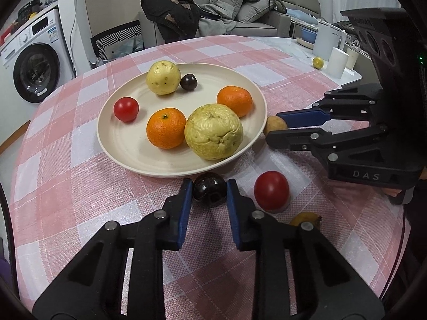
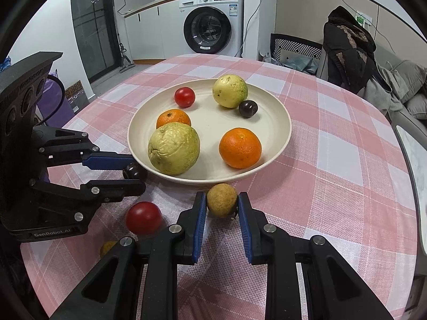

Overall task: Organize fruits
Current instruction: 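Grasp a small brown fruit with the right tool while the left tool grasps a dark plum, then lift and carry the brown fruit and plum over the plate with both tools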

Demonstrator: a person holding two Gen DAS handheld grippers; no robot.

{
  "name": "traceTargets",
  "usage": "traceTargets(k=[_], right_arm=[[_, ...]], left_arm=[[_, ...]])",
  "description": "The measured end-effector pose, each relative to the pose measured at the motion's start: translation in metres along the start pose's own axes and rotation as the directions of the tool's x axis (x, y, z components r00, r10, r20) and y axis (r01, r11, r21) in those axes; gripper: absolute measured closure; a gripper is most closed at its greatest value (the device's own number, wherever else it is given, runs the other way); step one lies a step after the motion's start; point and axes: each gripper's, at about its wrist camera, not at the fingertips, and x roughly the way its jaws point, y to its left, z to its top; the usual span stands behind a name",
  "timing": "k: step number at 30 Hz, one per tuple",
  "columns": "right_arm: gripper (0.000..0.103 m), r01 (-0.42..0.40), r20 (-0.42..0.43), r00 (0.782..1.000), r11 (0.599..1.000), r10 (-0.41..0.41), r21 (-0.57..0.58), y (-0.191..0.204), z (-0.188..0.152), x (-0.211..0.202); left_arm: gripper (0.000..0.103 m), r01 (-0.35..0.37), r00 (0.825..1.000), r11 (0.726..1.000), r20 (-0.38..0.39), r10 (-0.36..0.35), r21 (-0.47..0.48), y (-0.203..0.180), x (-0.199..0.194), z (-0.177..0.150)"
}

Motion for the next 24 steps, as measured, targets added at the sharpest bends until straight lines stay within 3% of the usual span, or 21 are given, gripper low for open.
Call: traceTargets(k=[8,15,24], right_arm=[[0.078,-0.011,0.019,1.000,1.000,0.011,-0.002,0.000,-0.001,-0.007],[0.078,-0.018,0.097,0.995,1.000,0.016,0.014,-0.001,0.003,-0.023],[0.078,-0.012,0.157,0.988,0.996,-0.002,0.091,-0.016,0.010,-0.032]], left_arm=[[0.080,0.038,0.998,0.999,0.042,-0.038,0.001,0.001,-0.017,-0.006],[0.080,0.054,0.994,0.999,0.090,-0.053,-0.003,0.002,-0.034,-0.005],[0.080,0.034,0.987,0.998,0.159,-0.025,-0.056,0.017,-0.050,0.002]])
